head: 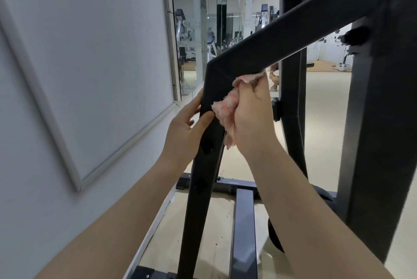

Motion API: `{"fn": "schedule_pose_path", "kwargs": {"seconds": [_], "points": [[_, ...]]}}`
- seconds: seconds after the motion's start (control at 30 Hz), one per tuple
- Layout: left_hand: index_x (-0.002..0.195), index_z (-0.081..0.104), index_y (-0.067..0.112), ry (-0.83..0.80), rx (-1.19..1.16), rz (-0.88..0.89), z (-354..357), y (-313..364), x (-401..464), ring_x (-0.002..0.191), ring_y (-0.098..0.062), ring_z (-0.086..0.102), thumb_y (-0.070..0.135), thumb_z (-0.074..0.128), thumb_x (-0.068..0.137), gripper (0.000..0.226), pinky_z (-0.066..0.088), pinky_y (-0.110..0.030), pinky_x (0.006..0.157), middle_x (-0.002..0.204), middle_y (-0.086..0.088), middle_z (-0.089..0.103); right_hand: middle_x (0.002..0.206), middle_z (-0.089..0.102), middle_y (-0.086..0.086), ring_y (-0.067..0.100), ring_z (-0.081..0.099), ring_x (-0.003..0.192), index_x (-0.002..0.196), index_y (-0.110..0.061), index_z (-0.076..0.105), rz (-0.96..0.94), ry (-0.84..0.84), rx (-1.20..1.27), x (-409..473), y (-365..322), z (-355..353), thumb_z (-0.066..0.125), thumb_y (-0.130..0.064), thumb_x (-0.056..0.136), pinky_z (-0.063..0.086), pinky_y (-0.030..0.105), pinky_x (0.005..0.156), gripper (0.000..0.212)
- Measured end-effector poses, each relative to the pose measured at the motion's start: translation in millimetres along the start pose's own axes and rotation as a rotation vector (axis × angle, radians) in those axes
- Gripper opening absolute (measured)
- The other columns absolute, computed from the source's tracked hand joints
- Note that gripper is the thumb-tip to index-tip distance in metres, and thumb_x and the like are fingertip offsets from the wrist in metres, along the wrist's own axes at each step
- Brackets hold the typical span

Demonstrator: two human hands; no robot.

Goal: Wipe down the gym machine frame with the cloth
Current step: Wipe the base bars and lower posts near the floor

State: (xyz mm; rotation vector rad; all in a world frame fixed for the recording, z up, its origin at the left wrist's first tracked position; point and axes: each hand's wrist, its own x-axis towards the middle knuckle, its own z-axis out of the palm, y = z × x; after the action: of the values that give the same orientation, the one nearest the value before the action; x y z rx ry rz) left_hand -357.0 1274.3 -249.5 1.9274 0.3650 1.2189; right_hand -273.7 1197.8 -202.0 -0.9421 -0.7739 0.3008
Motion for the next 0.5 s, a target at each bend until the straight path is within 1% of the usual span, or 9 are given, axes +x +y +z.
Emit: {"fn": "schedule_pose_path", "kwargs": {"seconds": [0.07, 0.1, 0.13, 0.2, 0.27, 0.37, 0.4, 0.47, 0.5], "points": [[0.136, 0.026, 0.051, 0.040, 0.141, 0.066, 0.3, 3.3, 2.2, 0.132, -0.006, 0.039, 0.021, 0.054, 0.095, 0.058, 0.034, -0.029, 0.109, 0.144, 0.017, 0.040, 0.073, 0.057, 0.008, 0.026, 0.059, 0.067, 0.112, -0.010, 0.048, -0.070, 0.044, 0.003, 3.1, -22.9, -13.4, 0.035, -0.017, 0.103, 0.055, 0.046, 0.073, 0.017], [0.136, 0.018, 0.051, 0.063, 0.190, 0.118, 1.4, 6.3, 3.0, 0.135, -0.007, 0.035, 0.017, 0.055, 0.094, 0.066, 0.031, -0.023, 0.108, 0.148, 0.016, 0.033, 0.081, 0.060, 0.014, 0.032, 0.061, 0.075, 0.115, -0.008, 0.049, -0.126, 0.075, 0.014, 6.4, -35.4, -23.4, 0.036, -0.014, 0.102, 0.055, 0.046, 0.075, 0.019], [0.137, 0.014, 0.048, 0.088, 0.234, 0.187, 3.5, 8.7, 3.8, 0.135, -0.007, 0.033, 0.011, 0.055, 0.093, 0.071, 0.028, -0.019, 0.107, 0.149, 0.015, 0.031, 0.079, 0.060, 0.013, 0.032, 0.061, 0.074, 0.112, -0.007, 0.050, -0.179, 0.095, 0.050, 9.5, -47.8, -34.1, 0.037, -0.012, 0.101, 0.057, 0.041, 0.072, 0.018], [0.142, 0.018, 0.034, 0.117, 0.296, 0.321, 10.6, 10.3, 3.7, 0.133, -0.007, 0.033, 0.001, 0.053, 0.090, 0.071, 0.025, -0.010, 0.106, 0.148, 0.006, 0.033, 0.054, 0.047, 0.002, 0.019, 0.046, 0.046, 0.093, -0.009, 0.049, -0.204, 0.076, 0.198, 12.8, -67.2, -46.6, 0.036, -0.013, 0.102, 0.048, 0.024, 0.048, 0.016], [0.144, 0.024, 0.021, 0.129, 0.293, 0.363, 15.8, 10.1, 2.3, 0.133, -0.011, 0.033, -0.003, 0.048, 0.088, 0.065, 0.024, -0.005, 0.105, 0.149, -0.006, 0.035, 0.045, 0.038, -0.002, 0.013, 0.031, 0.036, 0.091, -0.010, 0.045, -0.177, 0.034, 0.280, 12.5, -71.2, -44.5, 0.033, -0.013, 0.103, 0.035, 0.022, 0.041, 0.017], [0.144, 0.025, 0.019, 0.128, 0.276, 0.369, 13.5, 8.3, -0.2, 0.137, -0.019, 0.033, -0.007, 0.048, 0.088, 0.065, 0.025, -0.009, 0.108, 0.151, -0.010, 0.033, 0.047, 0.039, 0.001, 0.014, 0.033, 0.036, 0.098, -0.009, 0.041, -0.081, 0.012, 0.174, 3.4, -45.2, -20.5, 0.031, -0.011, 0.103, 0.036, 0.023, 0.043, 0.011], [0.143, 0.025, 0.020, 0.112, 0.262, 0.374, 11.2, 8.3, -0.1, 0.137, -0.016, 0.033, -0.008, 0.048, 0.089, 0.066, 0.026, -0.009, 0.107, 0.151, -0.009, 0.033, 0.054, 0.043, 0.003, 0.014, 0.039, 0.041, 0.102, -0.007, 0.040, -0.028, -0.020, 0.114, -3.7, -32.7, -10.8, 0.033, -0.012, 0.103, 0.039, 0.026, 0.045, 0.010], [0.141, 0.023, 0.024, 0.069, 0.194, 0.357, 7.1, 10.1, 0.5, 0.129, 0.006, 0.037, -0.008, 0.048, 0.091, 0.065, 0.030, -0.005, 0.102, 0.147, 0.003, 0.035, 0.081, 0.054, 0.006, 0.019, 0.055, 0.067, 0.117, -0.008, 0.043, 0.058, -0.085, -0.006, -17.6, -11.9, -0.2, 0.036, -0.012, 0.102, 0.049, 0.032, 0.059, 0.017], [0.142, 0.024, 0.026, 0.053, 0.162, 0.334, 5.3, 10.8, 1.0, 0.122, 0.017, 0.038, -0.008, 0.047, 0.092, 0.064, 0.033, -0.004, 0.099, 0.142, 0.014, 0.036, 0.094, 0.057, 0.005, 0.018, 0.059, 0.081, 0.119, -0.011, 0.045, 0.062, -0.113, -0.061, -20.8, -5.8, -2.3, 0.036, -0.009, 0.101, 0.054, 0.030, 0.068, 0.020]]}}
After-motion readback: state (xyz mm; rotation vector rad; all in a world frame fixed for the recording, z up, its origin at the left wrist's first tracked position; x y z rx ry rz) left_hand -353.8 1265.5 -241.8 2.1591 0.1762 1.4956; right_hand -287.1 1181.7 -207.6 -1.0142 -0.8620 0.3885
